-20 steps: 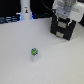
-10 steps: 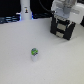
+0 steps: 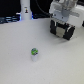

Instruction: Open the kcup holder, insert the kcup into the holder, and close the kcup holder

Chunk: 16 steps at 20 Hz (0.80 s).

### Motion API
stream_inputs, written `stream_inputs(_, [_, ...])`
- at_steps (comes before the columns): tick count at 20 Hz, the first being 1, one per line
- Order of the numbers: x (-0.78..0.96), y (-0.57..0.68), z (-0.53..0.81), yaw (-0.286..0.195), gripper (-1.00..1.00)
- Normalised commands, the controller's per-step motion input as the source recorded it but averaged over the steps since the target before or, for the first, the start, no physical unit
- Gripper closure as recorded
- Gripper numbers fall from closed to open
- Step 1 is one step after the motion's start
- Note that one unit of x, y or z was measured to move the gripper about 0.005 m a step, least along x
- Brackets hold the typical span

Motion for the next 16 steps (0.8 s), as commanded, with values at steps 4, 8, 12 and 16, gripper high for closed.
stream_inputs(4, [0.95, -0.27, 0.19, -0.082, 1.00])
stream_inputs(8, [0.94, -0.28, 0.19, -0.084, 1.00])
stream_inputs(12, [0.94, -0.31, 0.18, -0.081, 1.00])
stream_inputs(16, [0.93, -0.32, 0.18, -0.078, 1.00])
